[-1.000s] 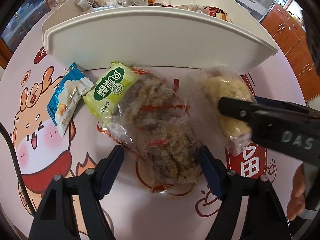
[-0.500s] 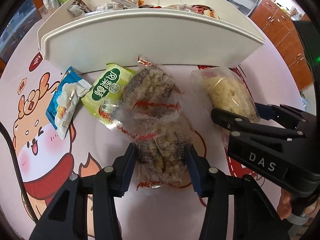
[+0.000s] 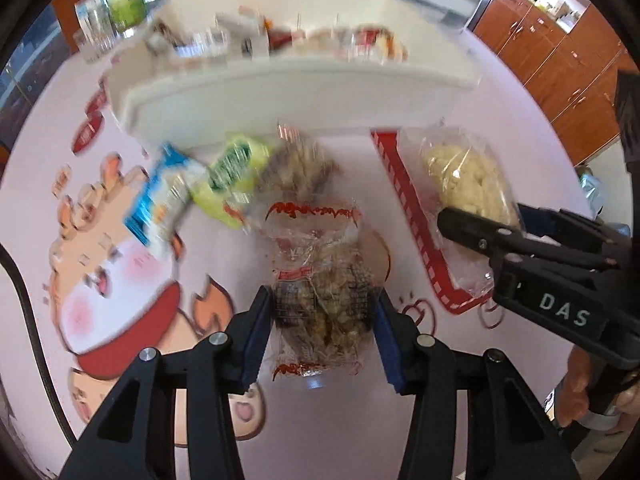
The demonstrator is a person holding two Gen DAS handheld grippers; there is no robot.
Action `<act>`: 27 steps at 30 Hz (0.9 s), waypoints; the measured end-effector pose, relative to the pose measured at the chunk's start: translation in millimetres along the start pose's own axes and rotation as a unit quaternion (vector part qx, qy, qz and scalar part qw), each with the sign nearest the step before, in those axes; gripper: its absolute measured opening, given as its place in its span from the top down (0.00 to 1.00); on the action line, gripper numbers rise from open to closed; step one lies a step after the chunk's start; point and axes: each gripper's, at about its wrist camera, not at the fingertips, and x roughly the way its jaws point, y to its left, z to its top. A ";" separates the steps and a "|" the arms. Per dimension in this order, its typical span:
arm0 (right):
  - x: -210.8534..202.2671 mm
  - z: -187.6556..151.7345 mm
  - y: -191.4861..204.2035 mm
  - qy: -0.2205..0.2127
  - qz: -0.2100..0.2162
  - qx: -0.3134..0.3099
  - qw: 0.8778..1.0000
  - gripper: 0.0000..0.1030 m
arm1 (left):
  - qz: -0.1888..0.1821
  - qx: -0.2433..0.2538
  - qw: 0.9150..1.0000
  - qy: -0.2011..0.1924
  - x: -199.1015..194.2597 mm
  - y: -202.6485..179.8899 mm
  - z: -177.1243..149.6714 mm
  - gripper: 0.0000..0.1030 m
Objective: Organize snacks
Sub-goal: 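Grasp the clear nut-cookie bag with left tool while right tool grasps clear crisps bag, then carry both clear bags over the white tray and release them inside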
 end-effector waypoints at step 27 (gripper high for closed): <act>-136.7 195.4 35.6 -0.226 0.004 0.025 0.974 0.45 | 0.082 0.077 0.974 -0.195 -159.1 6.9 240.9 0.54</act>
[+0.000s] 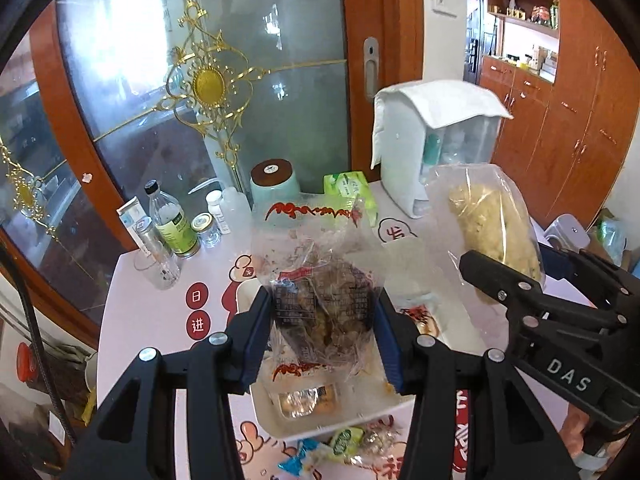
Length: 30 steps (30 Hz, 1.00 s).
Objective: Organize snacks
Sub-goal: 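Carry both clear bags over the white tray and release them inside, then move both open tools back toward the remaining packets beside the tray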
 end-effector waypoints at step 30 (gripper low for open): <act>77.5 -43.2 16.3 0.116 -0.011 -0.027 0.993 0.40 | 0.052 0.010 0.992 0.115 93.6 18.8 -55.8 0.14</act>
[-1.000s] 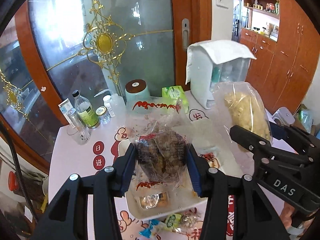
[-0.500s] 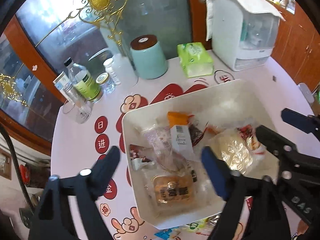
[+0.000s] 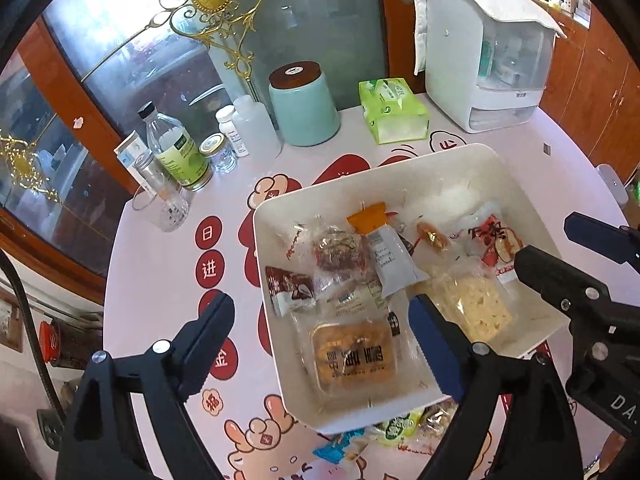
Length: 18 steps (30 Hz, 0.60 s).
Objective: Organize snacks
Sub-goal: 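Move both open tools back toward the remaining packets beside the tray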
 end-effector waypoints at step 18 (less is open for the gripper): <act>-51.5 -41.9 -8.3 -0.028 -0.002 0.012 1.000 0.40 | -0.017 -0.018 0.999 -0.045 -68.7 -7.4 -47.6 0.14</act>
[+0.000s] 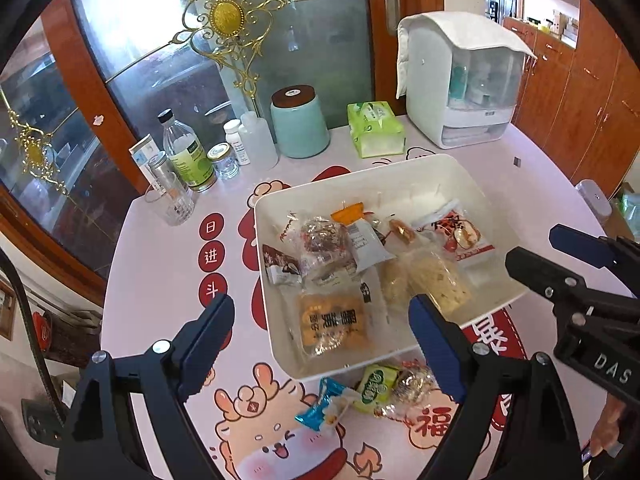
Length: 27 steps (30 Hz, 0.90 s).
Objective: Organize snacks
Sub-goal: 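Move both open tools back toward the remaining packets beside the tray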
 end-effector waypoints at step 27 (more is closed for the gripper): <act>23.4 -78.2 -13.3 0.072 0.053 0.003 0.996 0.40 | 0.024 -0.005 0.999 0.047 23.8 26.3 -98.4 0.14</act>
